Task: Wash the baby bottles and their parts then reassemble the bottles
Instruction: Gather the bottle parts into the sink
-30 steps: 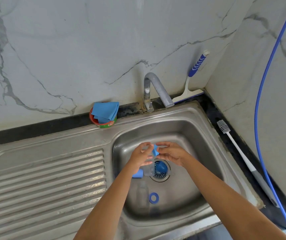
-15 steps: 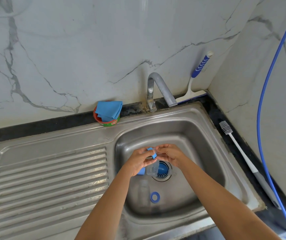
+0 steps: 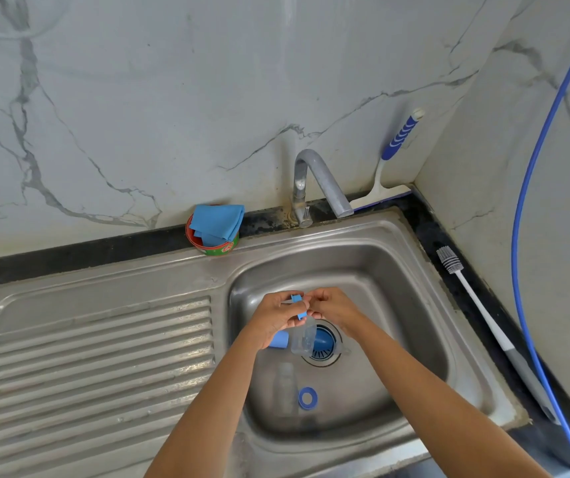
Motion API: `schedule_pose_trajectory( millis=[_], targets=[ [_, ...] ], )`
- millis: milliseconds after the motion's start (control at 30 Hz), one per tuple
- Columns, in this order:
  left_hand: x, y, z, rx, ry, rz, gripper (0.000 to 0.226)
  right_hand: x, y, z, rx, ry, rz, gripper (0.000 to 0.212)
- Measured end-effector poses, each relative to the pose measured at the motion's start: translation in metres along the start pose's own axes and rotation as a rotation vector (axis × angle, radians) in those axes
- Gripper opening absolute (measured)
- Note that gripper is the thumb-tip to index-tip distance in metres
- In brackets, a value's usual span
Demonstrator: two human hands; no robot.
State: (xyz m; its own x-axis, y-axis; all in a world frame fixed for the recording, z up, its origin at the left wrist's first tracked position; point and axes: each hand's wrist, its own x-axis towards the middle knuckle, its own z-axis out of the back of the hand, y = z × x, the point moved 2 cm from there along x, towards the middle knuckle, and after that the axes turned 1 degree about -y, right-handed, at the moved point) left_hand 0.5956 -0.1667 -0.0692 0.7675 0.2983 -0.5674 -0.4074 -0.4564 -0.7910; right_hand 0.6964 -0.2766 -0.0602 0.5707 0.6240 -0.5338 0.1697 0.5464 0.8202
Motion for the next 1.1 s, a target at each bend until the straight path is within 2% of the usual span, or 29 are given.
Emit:
schedule_pose_trajectory(
  millis=[100,233,367,533,667,833,900,967,1033,1100],
  targets=[
    [0.0,-0.002,-0.002,-0.072,-0.017,-0.023,0.036,0.003,0.007,0.005,-0.022,-0.046,0.061,0.014],
    [0.001,-0.001,-0.004,-0.14,-0.059,-0.054,0.027,0.003,0.009,0.006,-0.072,-0.253,0.154,0.02],
    [0.002,-0.004,-0.004,-0.117,-0.101,-0.08,0.02,0.001,0.006,0.002,-0.008,-0.314,0.181,0.01],
    [0.004,-0.011,-0.006,-0.09,-0.107,-0.099,0.031,0.0,0.003,-0.005,0.019,-0.294,0.226,0.019],
    [0.005,-0.014,-0.008,-0.063,-0.112,-0.097,0.036,0.0,-0.002,-0.012,0.029,-0.252,0.152,0.02],
    [0.006,-0.009,-0.007,-0.097,-0.072,-0.01,0.036,0.005,-0.007,-0.012,0.212,-0.031,-0.001,0.026],
    [0.006,-0.01,-0.008,-0.088,-0.039,0.009,0.034,0.006,-0.007,-0.011,0.358,-0.001,-0.049,0.03],
    [0.006,-0.01,-0.009,-0.113,-0.03,0.014,0.028,0.007,-0.005,-0.009,0.501,-0.02,-0.072,0.023],
    [0.011,-0.008,-0.005,-0.158,-0.098,0.046,0.026,0.009,-0.005,-0.007,0.547,-0.038,-0.08,0.015],
    [0.017,-0.002,0.0,-0.205,-0.219,0.12,0.037,0.015,-0.01,-0.007,0.497,-0.07,-0.11,0.011]
  ],
)
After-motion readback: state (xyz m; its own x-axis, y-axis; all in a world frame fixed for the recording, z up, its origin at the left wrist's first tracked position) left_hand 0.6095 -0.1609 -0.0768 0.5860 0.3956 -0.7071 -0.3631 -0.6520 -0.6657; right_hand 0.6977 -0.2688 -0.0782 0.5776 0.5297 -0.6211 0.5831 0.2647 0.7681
